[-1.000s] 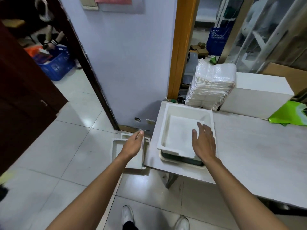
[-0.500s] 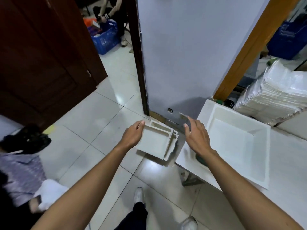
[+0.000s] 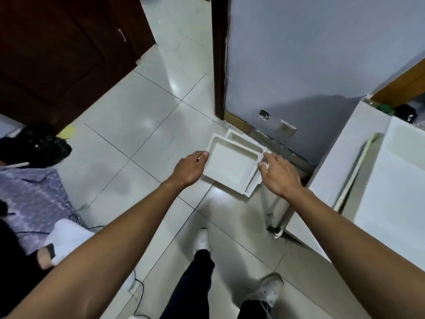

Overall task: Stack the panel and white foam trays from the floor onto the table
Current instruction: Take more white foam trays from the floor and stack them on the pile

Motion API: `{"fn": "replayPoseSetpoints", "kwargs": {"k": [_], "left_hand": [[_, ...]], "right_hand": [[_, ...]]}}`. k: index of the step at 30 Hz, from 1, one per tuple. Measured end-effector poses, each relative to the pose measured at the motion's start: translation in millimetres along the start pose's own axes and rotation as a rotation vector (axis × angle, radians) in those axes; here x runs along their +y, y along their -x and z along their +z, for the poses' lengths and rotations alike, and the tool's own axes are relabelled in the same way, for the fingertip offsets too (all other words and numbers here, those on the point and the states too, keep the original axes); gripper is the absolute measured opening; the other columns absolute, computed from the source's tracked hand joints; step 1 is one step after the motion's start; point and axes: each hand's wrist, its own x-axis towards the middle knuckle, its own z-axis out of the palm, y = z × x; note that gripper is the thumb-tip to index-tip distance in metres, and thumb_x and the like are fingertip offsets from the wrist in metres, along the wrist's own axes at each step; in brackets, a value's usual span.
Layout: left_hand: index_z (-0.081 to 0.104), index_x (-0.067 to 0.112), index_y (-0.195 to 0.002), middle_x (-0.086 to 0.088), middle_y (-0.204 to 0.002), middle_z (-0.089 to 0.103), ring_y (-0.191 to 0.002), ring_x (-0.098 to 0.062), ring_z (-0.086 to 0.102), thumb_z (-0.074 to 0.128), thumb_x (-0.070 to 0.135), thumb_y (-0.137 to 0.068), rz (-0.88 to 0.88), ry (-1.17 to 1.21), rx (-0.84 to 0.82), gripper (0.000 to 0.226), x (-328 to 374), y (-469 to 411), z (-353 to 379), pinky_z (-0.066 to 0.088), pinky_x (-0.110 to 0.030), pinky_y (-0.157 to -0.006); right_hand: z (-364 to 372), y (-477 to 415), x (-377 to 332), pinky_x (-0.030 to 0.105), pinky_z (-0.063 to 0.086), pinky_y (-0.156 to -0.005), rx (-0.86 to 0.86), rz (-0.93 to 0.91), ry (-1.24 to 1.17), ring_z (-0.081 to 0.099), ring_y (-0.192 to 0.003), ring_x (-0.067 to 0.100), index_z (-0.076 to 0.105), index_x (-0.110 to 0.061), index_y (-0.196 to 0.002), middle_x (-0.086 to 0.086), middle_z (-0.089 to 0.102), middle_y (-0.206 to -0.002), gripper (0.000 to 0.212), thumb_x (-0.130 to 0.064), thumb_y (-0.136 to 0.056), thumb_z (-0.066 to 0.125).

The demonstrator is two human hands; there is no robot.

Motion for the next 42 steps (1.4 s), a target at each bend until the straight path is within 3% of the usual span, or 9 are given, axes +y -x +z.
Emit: {"fn": "replayPoseSetpoints", "kwargs": {"k": [8,13,21,23,28,31,35,39,42], "left_hand": [[0.049,0.026,-0.143,-0.006,-0.138,0.059,-0.127,-0.031,0.052,0.027,0.054,-0.103,-0.005,-0.28,-0.175,0.054,-88,-125,75,0.039,-0.038,-0.099],[0.056,0.02,-0.134,-0.01,-0.121,0.069,-0.112,-0.032,0.06,0.029,0.049,-0.104,0.038,-0.362,-0.084,0.05,-143,-191,119,0.045,-0.04,-0.091],[0.046,0.011,-0.14,-0.017,-0.129,0.061,-0.118,-0.038,0.054,0.036,0.041,-0.104,-0.029,-0.456,-0.156,0.048,-214,-282,171,0.042,-0.041,-0.093],[0.047,0.007,-0.136,-0.017,-0.129,0.06,-0.117,-0.037,0.055,0.04,0.034,-0.102,-0.031,-0.535,-0.227,0.044,-230,-297,181,0.043,-0.039,-0.091],[0.044,0.002,-0.138,-0.021,-0.127,0.059,-0.117,-0.039,0.054,0.043,0.03,-0.103,0.0,-0.598,-0.224,0.045,-248,-327,198,0.042,-0.039,-0.091],[0.043,-0.001,-0.136,-0.023,-0.128,0.058,-0.119,-0.04,0.053,0.042,0.031,-0.103,-0.006,-0.592,-0.211,0.046,-254,-341,211,0.041,-0.039,-0.089],[0.042,-0.001,-0.134,-0.024,-0.133,0.053,-0.12,-0.041,0.051,0.039,0.027,-0.103,-0.083,-0.525,-0.256,0.042,-259,-360,226,0.038,-0.038,-0.088],[0.043,0.002,-0.131,-0.02,-0.133,0.053,-0.118,-0.038,0.051,0.04,0.02,-0.098,-0.125,-0.369,-0.268,0.038,-263,-373,243,0.037,-0.034,-0.085],[0.048,0.006,-0.127,-0.016,-0.126,0.057,-0.11,-0.033,0.054,0.046,0.02,-0.094,-0.158,-0.226,-0.185,0.037,-263,-373,249,0.04,-0.034,-0.083]], "right_hand": [[85,-124,20,0.046,0.035,-0.111,-0.1,0.157,-0.041,0.038,-0.139,0.034,0.034,-0.018,-0.151,0.013,0.04,-0.153,0.057,-0.044,-0.101,0.037],[152,-178,56,0.04,0.036,-0.107,-0.141,0.443,-0.194,0.043,-0.136,0.035,0.027,-0.013,-0.154,0.013,0.041,-0.152,0.064,-0.034,-0.097,0.045],[245,-237,93,0.043,0.04,-0.102,-0.139,0.571,-0.161,0.046,-0.131,0.041,0.027,-0.007,-0.152,0.019,0.046,-0.146,0.064,-0.033,-0.097,0.047],[262,-253,97,0.044,0.044,-0.098,-0.104,0.624,-0.159,0.052,-0.123,0.041,0.035,-0.006,-0.147,0.021,0.052,-0.139,0.062,-0.036,-0.095,0.048],[293,-288,104,0.043,0.056,-0.086,-0.079,0.644,-0.209,0.065,-0.098,0.038,0.062,-0.004,-0.111,0.019,0.067,-0.11,0.038,-0.035,-0.093,0.05],[306,-294,118,0.037,0.054,-0.075,-0.062,0.601,-0.101,0.067,-0.087,0.036,0.065,-0.006,-0.098,0.017,0.07,-0.096,0.034,-0.038,-0.093,0.055],[318,-301,128,0.04,0.058,-0.078,-0.065,0.595,-0.1,0.071,-0.065,0.027,0.066,-0.007,-0.085,0.01,0.073,-0.071,0.045,-0.049,-0.095,0.052],[324,-304,125,0.038,0.059,-0.078,-0.056,0.611,-0.099,0.071,-0.057,0.023,0.068,-0.005,-0.076,0.006,0.072,-0.059,0.054,-0.047,-0.098,0.043],[322,-304,124,0.033,0.058,-0.069,-0.089,0.614,-0.091,0.071,-0.055,0.022,0.068,-0.004,-0.074,0.006,0.07,-0.055,0.054,-0.041,-0.099,0.039]]}}
